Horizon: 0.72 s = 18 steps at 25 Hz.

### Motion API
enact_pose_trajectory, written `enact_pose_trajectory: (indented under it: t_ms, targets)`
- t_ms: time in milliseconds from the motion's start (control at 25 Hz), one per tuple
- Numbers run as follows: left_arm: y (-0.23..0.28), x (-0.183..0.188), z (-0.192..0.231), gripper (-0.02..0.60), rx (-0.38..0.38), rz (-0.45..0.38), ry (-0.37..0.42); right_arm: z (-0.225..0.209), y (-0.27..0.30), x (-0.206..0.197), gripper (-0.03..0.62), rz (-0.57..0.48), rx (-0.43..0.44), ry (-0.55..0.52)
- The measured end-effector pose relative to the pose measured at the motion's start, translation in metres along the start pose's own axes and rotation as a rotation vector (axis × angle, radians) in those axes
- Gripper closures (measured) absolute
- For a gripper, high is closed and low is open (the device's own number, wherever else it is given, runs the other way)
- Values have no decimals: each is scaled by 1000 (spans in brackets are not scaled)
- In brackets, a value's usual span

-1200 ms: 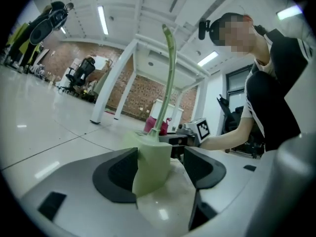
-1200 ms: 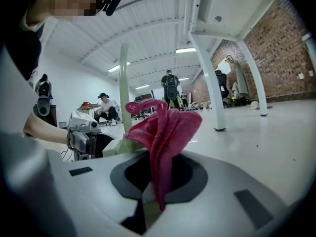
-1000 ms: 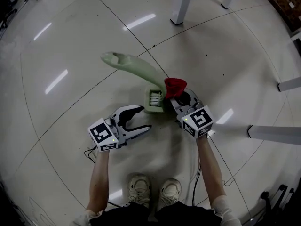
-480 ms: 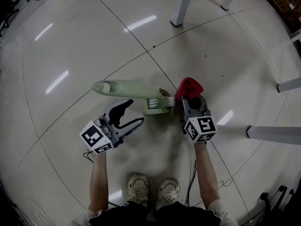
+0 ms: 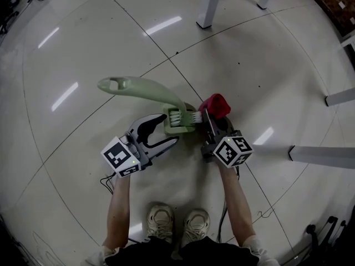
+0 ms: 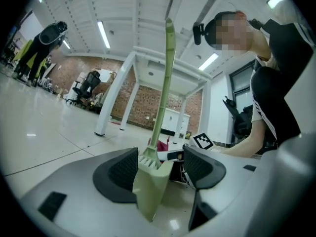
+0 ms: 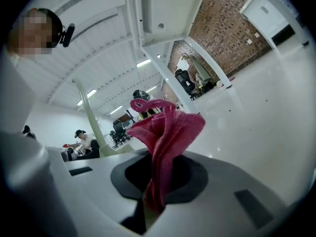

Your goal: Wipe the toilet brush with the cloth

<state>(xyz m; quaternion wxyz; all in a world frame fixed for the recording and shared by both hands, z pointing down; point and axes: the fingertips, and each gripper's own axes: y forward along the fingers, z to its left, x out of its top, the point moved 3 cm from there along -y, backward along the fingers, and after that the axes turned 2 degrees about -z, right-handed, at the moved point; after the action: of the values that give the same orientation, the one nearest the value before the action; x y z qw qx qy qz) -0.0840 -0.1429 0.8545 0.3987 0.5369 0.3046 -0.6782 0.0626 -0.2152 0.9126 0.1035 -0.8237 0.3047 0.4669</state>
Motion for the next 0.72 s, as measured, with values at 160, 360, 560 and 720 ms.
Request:
enact_pose_trajectory:
  t_ms: [160, 360, 560, 720]
  targets:
    - [2, -1, 1, 311, 5, 20, 18, 3, -7, -6, 562, 16, 1, -21]
    - [1, -2, 1, 311, 21, 13, 31, 10, -22, -11, 563, 32, 6, -22]
    - [4, -3, 1, 311, 22, 17, 43, 12, -40, -16, 562, 30, -20, -7]
    - [6, -2, 2, 311, 25, 17, 36, -2, -56, -7, 563, -7, -125, -22]
